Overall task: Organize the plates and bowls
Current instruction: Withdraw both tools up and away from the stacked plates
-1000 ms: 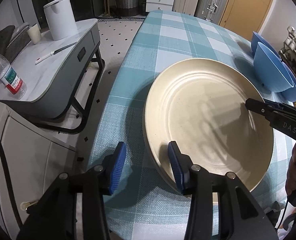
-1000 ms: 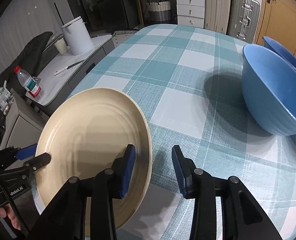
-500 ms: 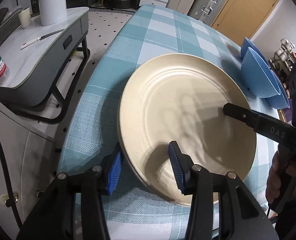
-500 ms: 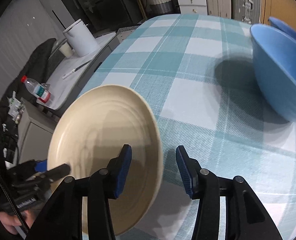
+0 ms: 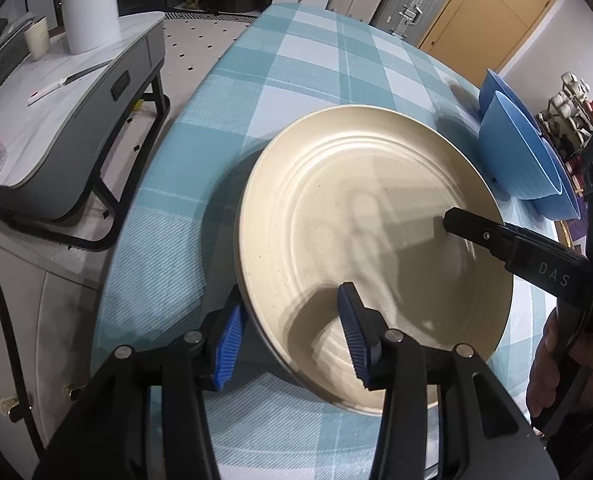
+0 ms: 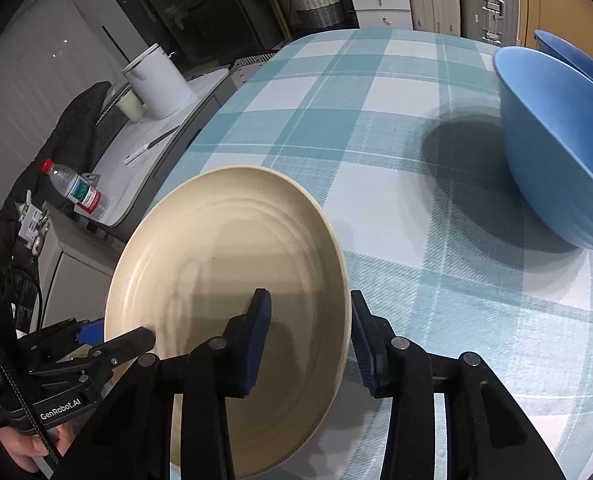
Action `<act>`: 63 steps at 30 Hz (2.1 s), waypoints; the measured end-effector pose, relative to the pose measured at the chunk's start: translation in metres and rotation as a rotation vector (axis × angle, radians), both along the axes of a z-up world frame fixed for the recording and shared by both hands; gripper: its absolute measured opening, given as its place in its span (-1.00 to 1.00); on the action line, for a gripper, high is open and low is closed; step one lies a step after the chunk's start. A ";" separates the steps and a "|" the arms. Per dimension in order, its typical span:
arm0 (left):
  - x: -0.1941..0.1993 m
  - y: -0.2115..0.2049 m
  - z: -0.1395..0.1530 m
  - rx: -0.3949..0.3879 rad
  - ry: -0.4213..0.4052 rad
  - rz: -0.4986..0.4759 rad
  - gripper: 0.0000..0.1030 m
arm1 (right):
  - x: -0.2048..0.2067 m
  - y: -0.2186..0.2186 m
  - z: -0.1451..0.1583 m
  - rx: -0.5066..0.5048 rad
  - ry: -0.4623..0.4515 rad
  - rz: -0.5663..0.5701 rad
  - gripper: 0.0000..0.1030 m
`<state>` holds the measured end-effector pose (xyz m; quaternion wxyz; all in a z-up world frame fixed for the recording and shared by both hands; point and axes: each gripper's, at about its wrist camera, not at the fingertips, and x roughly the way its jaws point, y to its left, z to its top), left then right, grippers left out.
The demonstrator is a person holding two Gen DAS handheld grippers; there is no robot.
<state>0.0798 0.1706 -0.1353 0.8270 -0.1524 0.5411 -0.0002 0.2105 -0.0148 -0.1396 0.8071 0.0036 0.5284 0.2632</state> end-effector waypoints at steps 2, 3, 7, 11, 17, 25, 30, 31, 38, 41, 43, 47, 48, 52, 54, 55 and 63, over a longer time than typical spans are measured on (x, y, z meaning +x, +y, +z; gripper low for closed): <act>0.005 -0.005 0.000 0.003 0.001 -0.008 -0.13 | 0.004 -0.005 0.000 0.001 0.003 -0.011 -0.24; 0.008 -0.007 0.000 0.004 0.000 -0.013 -0.13 | 0.007 -0.008 0.000 0.001 0.003 -0.018 -0.24; 0.018 -0.014 0.000 0.007 -0.003 -0.026 -0.13 | 0.014 -0.018 0.000 -0.002 -0.001 -0.038 -0.24; 0.024 -0.018 0.000 0.013 -0.003 -0.032 -0.11 | 0.020 -0.023 0.000 -0.006 -0.006 -0.048 -0.24; 0.029 -0.020 0.000 0.020 -0.006 -0.030 -0.09 | 0.024 -0.025 0.001 -0.008 -0.012 -0.059 -0.24; 0.027 -0.019 0.000 0.022 -0.022 -0.039 -0.09 | 0.025 -0.026 0.000 -0.008 -0.017 -0.055 -0.24; 0.026 -0.023 0.003 0.084 -0.024 -0.033 -0.09 | 0.023 -0.028 0.001 -0.004 -0.025 -0.057 -0.23; 0.026 -0.023 0.005 0.116 -0.026 -0.026 -0.10 | 0.021 -0.027 0.003 -0.016 -0.039 -0.061 -0.23; 0.020 -0.014 0.015 0.171 -0.050 0.022 -0.10 | 0.012 -0.032 0.022 -0.006 -0.110 -0.063 -0.23; 0.017 -0.012 0.024 0.200 -0.074 0.044 -0.10 | 0.009 -0.037 0.031 0.014 -0.122 -0.068 -0.23; 0.014 -0.013 0.031 0.207 -0.098 0.049 -0.10 | 0.005 -0.040 0.039 0.025 -0.140 -0.070 -0.23; 0.012 -0.022 0.051 0.191 -0.150 0.037 -0.08 | -0.002 -0.048 0.057 0.049 -0.174 -0.077 -0.23; 0.011 -0.027 0.059 0.191 -0.172 0.034 -0.08 | -0.004 -0.050 0.062 0.055 -0.185 -0.082 -0.23; 0.007 -0.050 0.089 0.205 -0.272 0.012 -0.08 | -0.018 -0.066 0.087 0.072 -0.256 -0.103 -0.23; 0.005 -0.066 0.106 0.213 -0.330 -0.005 -0.07 | -0.027 -0.076 0.101 0.082 -0.302 -0.120 -0.23; 0.004 -0.073 0.113 0.214 -0.352 -0.015 -0.06 | -0.032 -0.083 0.108 0.088 -0.324 -0.130 -0.23; 0.008 -0.132 0.147 0.152 -0.460 -0.087 0.03 | -0.071 -0.138 0.148 0.112 -0.474 -0.220 -0.23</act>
